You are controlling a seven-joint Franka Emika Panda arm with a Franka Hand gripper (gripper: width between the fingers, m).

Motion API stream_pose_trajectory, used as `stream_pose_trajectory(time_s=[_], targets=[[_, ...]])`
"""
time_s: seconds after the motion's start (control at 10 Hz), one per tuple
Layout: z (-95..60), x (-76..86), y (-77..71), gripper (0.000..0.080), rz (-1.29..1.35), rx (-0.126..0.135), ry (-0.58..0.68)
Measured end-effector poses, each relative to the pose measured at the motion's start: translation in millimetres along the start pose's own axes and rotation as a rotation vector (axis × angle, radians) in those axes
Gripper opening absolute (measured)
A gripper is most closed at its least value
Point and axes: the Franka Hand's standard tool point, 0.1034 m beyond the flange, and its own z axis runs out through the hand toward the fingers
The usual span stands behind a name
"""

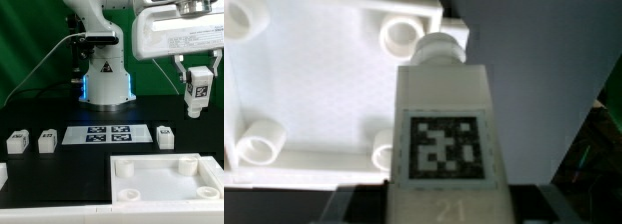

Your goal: Assemble one leg

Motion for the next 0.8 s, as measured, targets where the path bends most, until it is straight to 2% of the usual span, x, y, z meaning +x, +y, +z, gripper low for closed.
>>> stream_pose_trajectory(time_s=[0.2,0.3,0.5,0.7,0.8], targets=[[5.4,25.9,14.3,0.0294,-0.048,-0.023,0.096],[5.7,43.9,16.9,0.0294,-0.047,-0.023,0.119],[13.5,71.6,15.3,0.0294,-0.034,-0.012,0.150],[25.6,87.5,17.7,0.0294,-0.015,-0.001,0.165],[23.7,91.3,9.8,0.0294,-0.001,0.008,0.196]])
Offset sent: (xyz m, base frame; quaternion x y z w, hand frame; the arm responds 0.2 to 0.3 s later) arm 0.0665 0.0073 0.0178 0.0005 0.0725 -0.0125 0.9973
